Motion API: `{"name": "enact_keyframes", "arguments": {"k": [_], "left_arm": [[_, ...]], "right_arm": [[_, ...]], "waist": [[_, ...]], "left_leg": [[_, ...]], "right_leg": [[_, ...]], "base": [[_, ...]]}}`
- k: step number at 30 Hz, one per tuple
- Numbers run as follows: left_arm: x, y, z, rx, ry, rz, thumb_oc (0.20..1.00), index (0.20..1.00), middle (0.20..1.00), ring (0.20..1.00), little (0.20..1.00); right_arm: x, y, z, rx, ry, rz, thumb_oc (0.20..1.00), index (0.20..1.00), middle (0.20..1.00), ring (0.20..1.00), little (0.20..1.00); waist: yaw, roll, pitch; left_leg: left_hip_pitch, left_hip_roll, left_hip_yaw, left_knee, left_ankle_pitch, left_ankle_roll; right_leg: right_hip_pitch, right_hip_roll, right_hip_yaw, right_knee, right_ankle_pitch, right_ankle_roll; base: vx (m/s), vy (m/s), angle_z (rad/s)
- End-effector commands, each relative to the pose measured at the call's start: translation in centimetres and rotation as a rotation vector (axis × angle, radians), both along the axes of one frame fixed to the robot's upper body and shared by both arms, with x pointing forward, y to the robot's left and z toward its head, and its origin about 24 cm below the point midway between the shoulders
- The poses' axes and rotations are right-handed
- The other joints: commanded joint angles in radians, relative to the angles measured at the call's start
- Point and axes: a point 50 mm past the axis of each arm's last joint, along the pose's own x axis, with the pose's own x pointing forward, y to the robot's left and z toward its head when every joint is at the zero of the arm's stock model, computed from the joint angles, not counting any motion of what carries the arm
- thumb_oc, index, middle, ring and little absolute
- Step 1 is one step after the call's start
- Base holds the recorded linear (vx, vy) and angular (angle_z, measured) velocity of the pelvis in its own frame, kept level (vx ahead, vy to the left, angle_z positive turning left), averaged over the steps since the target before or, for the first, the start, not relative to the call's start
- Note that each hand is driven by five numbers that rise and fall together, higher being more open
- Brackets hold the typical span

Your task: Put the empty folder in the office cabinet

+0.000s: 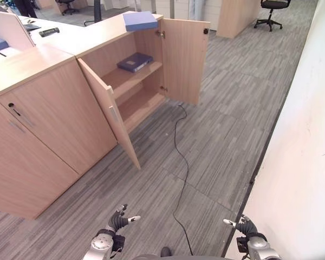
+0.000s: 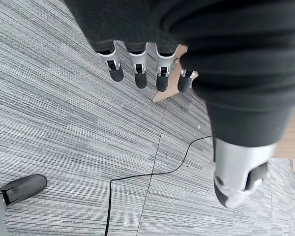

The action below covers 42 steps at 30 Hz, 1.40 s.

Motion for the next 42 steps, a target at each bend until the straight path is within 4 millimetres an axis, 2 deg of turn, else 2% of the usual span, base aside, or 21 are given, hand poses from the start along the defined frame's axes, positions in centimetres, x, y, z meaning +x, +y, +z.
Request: {"name": "enact_keyframes", "arguments": {"k": [1,12,29,36,42], "left_arm": [[1.9,-0.1,0.6,0.006,-0.049,-0.009,1.000,1.000,1.000,1.000,1.000],[1.2,0.0,-0.2,0.007,0.002,0.041,1.000,1.000,1.000,1.000,1.000],[1.7,0.1,0.2,-0.010,-0.025,0.067,1.000,1.000,1.000,1.000,1.000],[1.8,0.5,0.2,-0.008,-0.020,0.090,1.000,1.000,1.000,1.000,1.000],[2.0,0.8,0.3,-0.009,-0.022,0.108,1.000,1.000,1.000,1.000,1.000]], "right_arm": [[1.5,-0.5,0.8,-0.024,-0.033,0.042,1.000,1.000,1.000,1.000,1.000],[1.0,-0.4,0.4,-0.024,-0.013,0.030,1.000,1.000,1.000,1.000,1.000],[0.7,-0.7,0.4,-0.023,-0.018,0.002,1.000,1.000,1.000,1.000,1.000],[0.5,-0.9,0.4,-0.019,-0.018,-0.009,1.000,1.000,1.000,1.000,1.000],[1.1,-0.9,0.7,-0.021,-0.034,0.003,1.000,1.000,1.000,1.000,1.000]], "waist": [[0.003,-0.024,0.006],[0.002,-0.025,-0.001],[-0.003,-0.025,0.005],[-0.009,-0.023,0.010],[-0.010,-0.026,0.023]], "left_leg": [[0.045,0.095,-0.037,0.003,-0.082,-0.106],[0.050,0.096,-0.044,0.003,-0.084,-0.106],[0.037,0.102,-0.047,0.003,-0.077,-0.111],[0.037,0.113,-0.047,0.003,-0.074,-0.118],[0.031,0.147,-0.046,0.003,-0.067,-0.136]], "right_leg": [[-0.020,-0.089,0.033,0.006,-0.039,0.094],[-0.012,-0.083,0.036,0.006,-0.047,0.089],[-0.020,-0.077,0.038,0.006,-0.052,0.085],[-0.022,-0.061,0.037,0.006,-0.062,0.075],[-0.034,-0.029,0.044,0.006,-0.069,0.060]], "base": [[0.00,0.000,0.00],[0.00,0.000,0.00],[0.00,-0.006,0.00],[0.03,-0.067,0.04],[0.04,-0.117,0.03]]}}
